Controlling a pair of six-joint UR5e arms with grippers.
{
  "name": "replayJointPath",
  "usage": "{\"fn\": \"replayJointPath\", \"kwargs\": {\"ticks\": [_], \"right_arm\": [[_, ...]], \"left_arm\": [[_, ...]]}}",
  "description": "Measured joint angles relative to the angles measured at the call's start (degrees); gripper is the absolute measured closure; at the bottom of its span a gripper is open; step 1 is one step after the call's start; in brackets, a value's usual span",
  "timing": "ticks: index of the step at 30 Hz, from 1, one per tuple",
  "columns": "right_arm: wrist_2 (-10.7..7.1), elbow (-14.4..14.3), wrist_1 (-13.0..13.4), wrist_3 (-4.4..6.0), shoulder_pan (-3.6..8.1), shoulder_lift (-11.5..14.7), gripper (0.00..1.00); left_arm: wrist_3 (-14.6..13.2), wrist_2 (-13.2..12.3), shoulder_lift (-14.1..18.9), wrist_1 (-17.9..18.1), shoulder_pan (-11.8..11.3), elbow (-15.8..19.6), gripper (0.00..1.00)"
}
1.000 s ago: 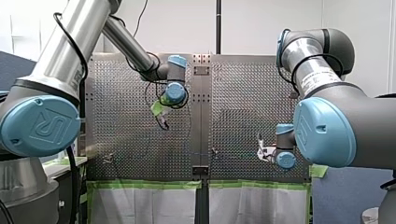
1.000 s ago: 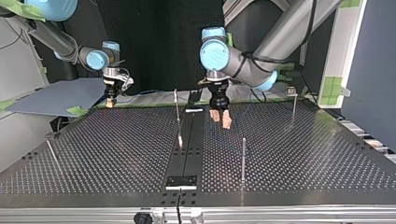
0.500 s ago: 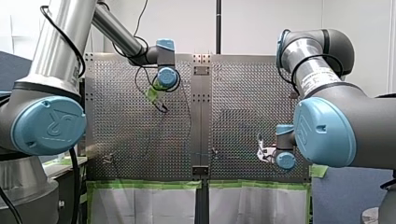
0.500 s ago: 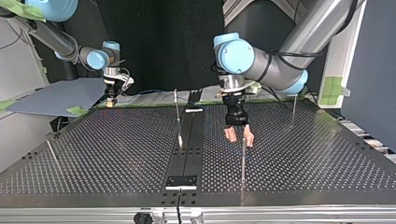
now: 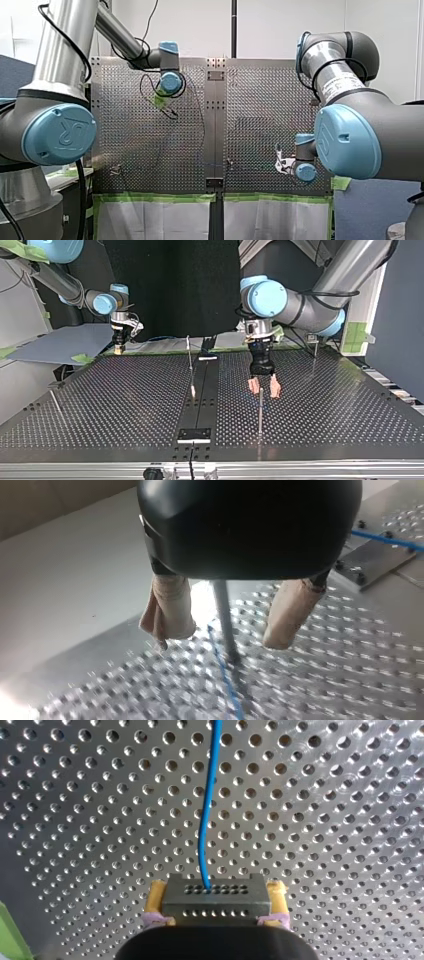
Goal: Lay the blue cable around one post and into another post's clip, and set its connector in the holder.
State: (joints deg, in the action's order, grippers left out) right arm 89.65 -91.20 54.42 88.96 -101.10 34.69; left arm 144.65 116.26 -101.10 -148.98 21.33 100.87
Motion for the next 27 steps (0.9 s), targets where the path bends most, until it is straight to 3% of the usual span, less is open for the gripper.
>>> {"fn": "replayJointPath", "kwargs": {"ticks": [7,16,27], "right_arm": [[0.0,0.0,0.0,-0.15,0.04,0.0,1.0],[0.0,0.0,0.1,-0.24,0.03,-0.1,1.0],[0.0,0.0,0.1,-0.26,0.01,-0.1,1.0]], "left_arm": [[4.0,-3.8,-2.4,2.2,-1.6,1.2,0.0],[8.8,-4.5,-3.4,3.1,-4.4,-0.8,0.0],[13.8,-6.6,-4.6,2.1,-5.0,-2.3,0.0]]}}
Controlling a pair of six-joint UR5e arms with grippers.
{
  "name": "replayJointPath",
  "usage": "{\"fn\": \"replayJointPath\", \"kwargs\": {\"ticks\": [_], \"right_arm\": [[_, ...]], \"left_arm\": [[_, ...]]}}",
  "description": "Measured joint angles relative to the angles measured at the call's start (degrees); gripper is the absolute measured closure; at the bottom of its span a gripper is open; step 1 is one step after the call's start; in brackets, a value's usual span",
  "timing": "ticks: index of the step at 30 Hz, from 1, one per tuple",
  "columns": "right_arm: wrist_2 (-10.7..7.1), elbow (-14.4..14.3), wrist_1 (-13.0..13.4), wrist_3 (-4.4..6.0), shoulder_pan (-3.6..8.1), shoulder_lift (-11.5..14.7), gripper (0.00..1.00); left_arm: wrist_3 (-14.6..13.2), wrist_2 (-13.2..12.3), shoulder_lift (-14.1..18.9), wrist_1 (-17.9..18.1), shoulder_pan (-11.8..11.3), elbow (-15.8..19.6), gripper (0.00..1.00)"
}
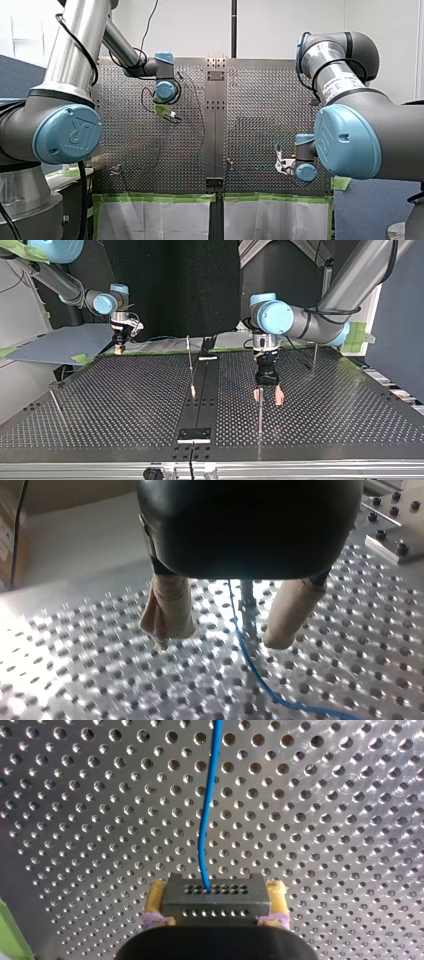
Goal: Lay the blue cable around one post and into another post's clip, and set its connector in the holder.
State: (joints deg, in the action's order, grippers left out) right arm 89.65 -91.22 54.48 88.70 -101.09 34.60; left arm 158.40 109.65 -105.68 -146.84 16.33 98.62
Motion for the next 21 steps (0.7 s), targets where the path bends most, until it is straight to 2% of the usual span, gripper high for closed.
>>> {"fn": "replayJointPath", "kwargs": {"ticks": [4,10,16,21], "right_arm": [[0.0,0.0,0.0,0.0,-0.01,0.0,1.0],[0.0,0.0,0.1,0.0,-0.02,-0.1,1.0],[0.21,0.0,0.0,-0.05,0.01,-0.1,1.0],[1.27,0.0,-0.5,-0.21,0.04,0.7,1.0]], "left_arm": [[1.5,-0.7,-1.9,-1.8,0.0,-1.9,0.0],[1.1,1.2,-4.6,-3.8,-0.4,-4.7,0.0],[1.0,1.7,-5.2,-4.0,-1.2,-5.3,0.0],[0.8,1.7,-5.3,-4.0,-1.9,-5.3,0.0]]}}
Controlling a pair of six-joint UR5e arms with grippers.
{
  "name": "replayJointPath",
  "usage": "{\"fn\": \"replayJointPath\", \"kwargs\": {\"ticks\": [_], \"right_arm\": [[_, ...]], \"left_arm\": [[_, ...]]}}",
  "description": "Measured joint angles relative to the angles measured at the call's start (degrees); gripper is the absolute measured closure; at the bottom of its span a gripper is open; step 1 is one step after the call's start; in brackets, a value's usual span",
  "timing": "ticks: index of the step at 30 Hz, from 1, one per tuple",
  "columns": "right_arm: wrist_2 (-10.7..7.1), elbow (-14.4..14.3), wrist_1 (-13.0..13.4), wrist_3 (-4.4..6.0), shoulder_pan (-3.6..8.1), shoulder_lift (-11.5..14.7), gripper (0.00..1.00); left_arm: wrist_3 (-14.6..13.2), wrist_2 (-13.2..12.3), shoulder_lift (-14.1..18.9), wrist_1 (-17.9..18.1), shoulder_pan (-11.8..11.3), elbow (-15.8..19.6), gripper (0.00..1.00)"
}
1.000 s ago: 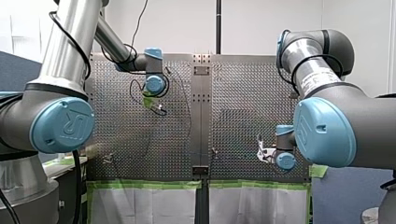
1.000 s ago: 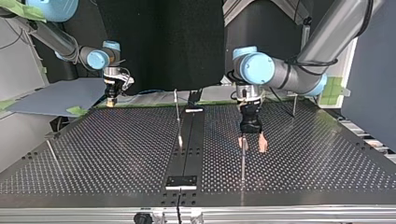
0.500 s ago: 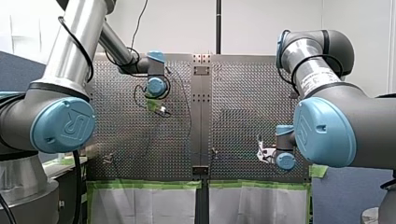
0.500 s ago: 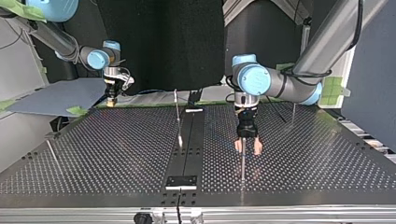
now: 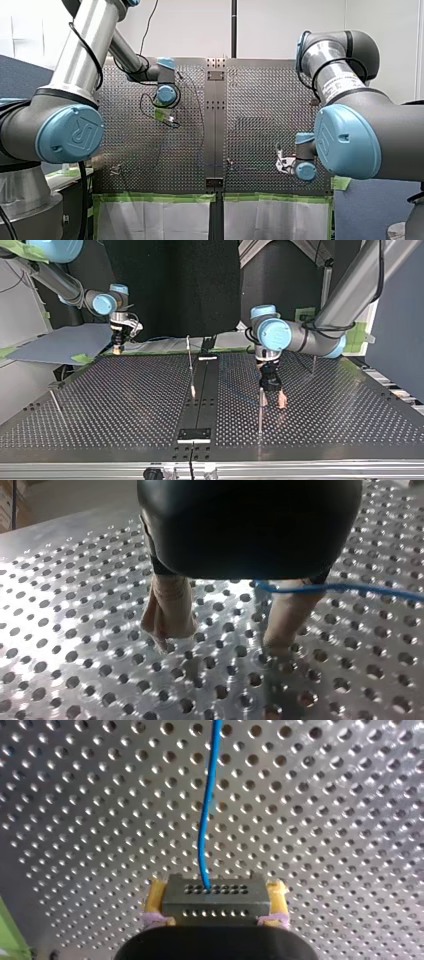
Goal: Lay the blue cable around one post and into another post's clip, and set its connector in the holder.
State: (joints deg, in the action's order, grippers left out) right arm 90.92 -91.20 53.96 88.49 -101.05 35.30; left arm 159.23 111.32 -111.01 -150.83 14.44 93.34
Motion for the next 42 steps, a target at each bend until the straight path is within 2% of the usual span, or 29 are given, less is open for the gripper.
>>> {"fn": "replayJointPath", "kwargs": {"ticks": [12,15,20,24,27,30,36,42], "right_arm": [[1.58,-1.0,-5.5,0.12,0.01,5.8,1.0],[1.94,-2.1,-7.1,0.79,0.0,7.4,1.0],[2.42,-3.3,-9.6,2.79,-0.27,9.9,1.0],[1.56,-3.4,-12.0,3.48,-0.67,12.3,1.0],[0.39,-3.1,-13.7,3.56,-0.76,13.9,1.0],[-0.06,-2.6,-15.1,3.45,-0.61,15.4,1.0],[0.66,-1.9,-18.1,3.24,-0.45,18.3,1.0],[1.2,0.2,-20.8,2.79,-0.4,21.0,1.0]], "left_arm": [[-0.4,-0.9,0.0,0.1,-0.3,0.0,0.0],[-0.5,-1.0,0.0,0.1,-0.3,0.0,0.0],[-0.5,-1.0,0.0,0.2,-0.4,0.0,0.0],[-0.5,-0.9,0.0,0.1,-0.5,0.0,0.0],[-0.5,-0.9,0.0,0.1,-0.6,0.0,0.0],[-0.5,-1.0,0.0,0.0,-0.6,0.0,0.0],[-0.7,-1.0,0.0,0.0,-0.6,0.0,0.0],[-0.9,-0.9,0.0,0.0,-0.6,0.0,0.0]]}}
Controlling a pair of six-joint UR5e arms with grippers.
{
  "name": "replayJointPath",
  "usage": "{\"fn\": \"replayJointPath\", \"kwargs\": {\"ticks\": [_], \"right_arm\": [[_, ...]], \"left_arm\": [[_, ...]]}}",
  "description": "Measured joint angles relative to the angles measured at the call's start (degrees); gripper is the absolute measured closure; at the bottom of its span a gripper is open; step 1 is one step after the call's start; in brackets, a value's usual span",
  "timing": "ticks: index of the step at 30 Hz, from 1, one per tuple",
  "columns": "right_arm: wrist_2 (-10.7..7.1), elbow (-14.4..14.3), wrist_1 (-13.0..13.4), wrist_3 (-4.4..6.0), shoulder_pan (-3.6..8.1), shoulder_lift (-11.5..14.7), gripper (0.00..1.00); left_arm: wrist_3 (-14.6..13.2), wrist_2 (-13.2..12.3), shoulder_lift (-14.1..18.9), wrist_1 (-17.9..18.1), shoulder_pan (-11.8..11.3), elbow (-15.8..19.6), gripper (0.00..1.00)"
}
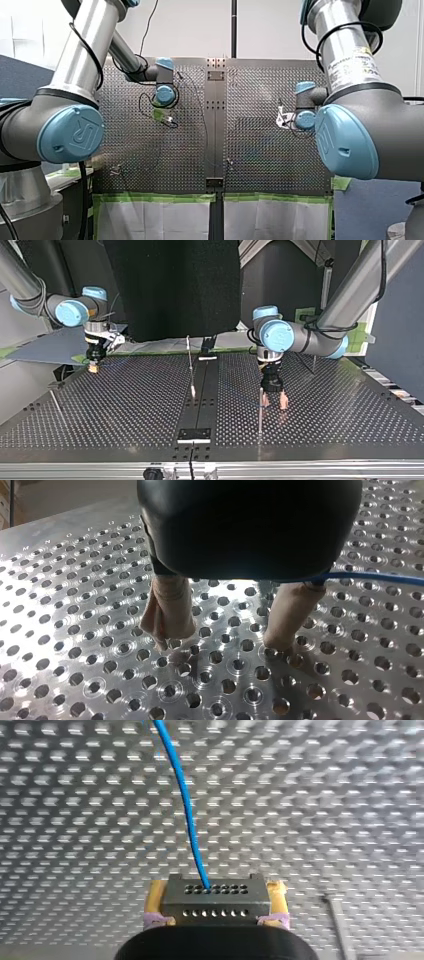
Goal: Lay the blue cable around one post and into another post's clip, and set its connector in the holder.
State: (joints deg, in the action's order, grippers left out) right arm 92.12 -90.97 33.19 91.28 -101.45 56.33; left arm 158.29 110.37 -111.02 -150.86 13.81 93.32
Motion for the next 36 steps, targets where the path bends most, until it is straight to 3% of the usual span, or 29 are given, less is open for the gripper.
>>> {"fn": "replayJointPath", "kwargs": {"ticks": [12,29,36], "right_arm": [[2.07,1.8,-5.8,-0.16,0.9,5.8,1.0],[3.22,1.7,-14.0,-0.3,3.54,14.0,1.0],[3.62,0.4,-17.1,-0.25,4.76,17.3,1.0]], "left_arm": [[-0.4,-0.1,0.0,-0.1,0.0,0.0,0.0],[-0.4,-0.1,0.0,-0.1,0.0,0.0,0.0],[-0.4,-0.1,0.0,-0.1,0.0,0.0,0.0]]}}
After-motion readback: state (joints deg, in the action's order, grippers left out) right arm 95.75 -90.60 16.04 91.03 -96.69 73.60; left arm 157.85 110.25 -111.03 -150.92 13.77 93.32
